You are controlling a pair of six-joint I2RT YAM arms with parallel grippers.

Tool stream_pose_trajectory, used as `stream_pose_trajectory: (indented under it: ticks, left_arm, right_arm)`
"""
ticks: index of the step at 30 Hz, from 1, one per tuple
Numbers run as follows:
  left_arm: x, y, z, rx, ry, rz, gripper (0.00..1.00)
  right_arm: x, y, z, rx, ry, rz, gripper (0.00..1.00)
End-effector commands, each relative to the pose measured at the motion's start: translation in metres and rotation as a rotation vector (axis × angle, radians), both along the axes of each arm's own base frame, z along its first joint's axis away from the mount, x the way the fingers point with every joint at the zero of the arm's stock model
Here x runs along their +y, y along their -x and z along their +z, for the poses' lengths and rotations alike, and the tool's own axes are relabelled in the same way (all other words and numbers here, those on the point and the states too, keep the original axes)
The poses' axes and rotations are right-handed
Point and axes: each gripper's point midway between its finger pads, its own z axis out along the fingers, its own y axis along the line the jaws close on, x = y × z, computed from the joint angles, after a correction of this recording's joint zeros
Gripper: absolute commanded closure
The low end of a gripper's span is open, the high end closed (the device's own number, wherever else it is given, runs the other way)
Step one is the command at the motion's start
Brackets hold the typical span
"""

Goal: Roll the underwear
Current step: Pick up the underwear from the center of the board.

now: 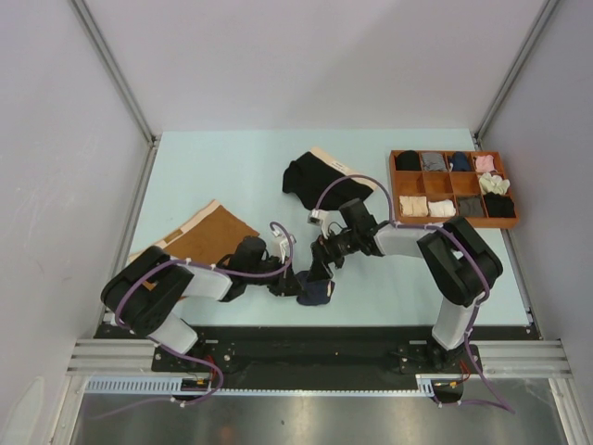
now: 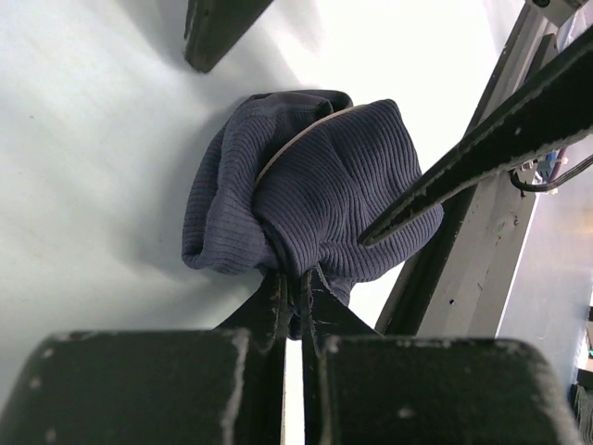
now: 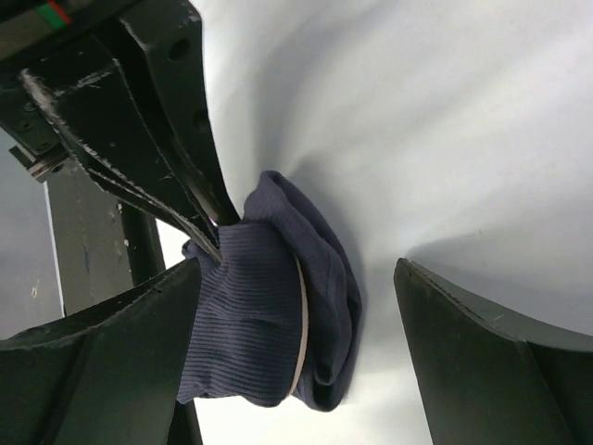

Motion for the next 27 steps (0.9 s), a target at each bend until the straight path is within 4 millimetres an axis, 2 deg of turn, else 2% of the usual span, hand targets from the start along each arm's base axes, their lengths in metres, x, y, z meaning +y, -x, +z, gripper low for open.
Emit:
stream_pose_trajectory:
  ticks: [1, 7, 9, 12, 13, 15, 16, 18, 20, 23, 24, 26, 27]
  left_arm:
    - [0.022, 0.02, -0.036, 0.093, -0.151, -0.006, 1.0]
    - [0.025, 0.019, -0.038, 0.097, -0.168, 0.024, 1.0]
    - [0.025, 0.018, -0.038, 0.095, -0.172, 0.03, 1.0]
    - [0.026, 0.017, -0.038, 0.096, -0.176, 0.036, 1.0]
    - [0.026, 0.016, -0.039, 0.099, -0.179, 0.038, 1.0]
    - [0.025, 0.015, -0.038, 0.1, -0.176, 0.043, 1.0]
    - [0.024, 0.016, -0.037, 0.103, -0.17, 0.045, 1.0]
    - [0.022, 0.013, -0.032, 0.096, -0.156, 0.054, 1.0]
    - [0.022, 0.01, -0.029, 0.091, -0.154, 0.071, 0.99]
    - [0.019, -0.003, -0.012, 0.08, -0.143, 0.125, 0.67]
    - [0.017, -0.011, 0.003, 0.053, -0.114, 0.151, 0.46]
    - [0.018, -0.026, 0.023, 0.018, -0.114, 0.207, 0.25]
    - [0.022, -0.038, 0.04, -0.018, -0.1, 0.255, 0.21]
  right_arm:
    - [0.001, 0.016, -0.006, 0.036, 0.008, 0.082, 0.14]
    - [-0.008, 0.045, -0.004, 0.093, 0.046, 0.127, 0.22]
    - [-0.008, 0.053, -0.004, 0.103, 0.057, 0.134, 0.29]
    - [-0.006, 0.051, -0.006, 0.093, 0.084, 0.111, 0.51]
    - [-0.005, 0.048, -0.007, 0.075, 0.104, 0.094, 0.64]
    - [-0.002, 0.044, -0.004, 0.066, 0.108, 0.067, 0.8]
    - [-0.002, 0.04, -0.006, 0.048, 0.124, 0.045, 0.93]
    - [0.0, 0.036, 0.0, 0.035, 0.123, 0.013, 1.0]
    - [-0.001, 0.026, 0.002, 0.001, 0.146, -0.036, 1.0]
    - [-0.011, 0.01, 0.016, -0.024, 0.181, -0.132, 1.0]
    - [-0.013, 0.004, 0.03, -0.047, 0.168, -0.169, 1.0]
    - [-0.031, -0.014, 0.043, -0.068, 0.192, -0.271, 1.0]
    - [-0.041, -0.025, 0.059, -0.111, 0.194, -0.334, 1.0]
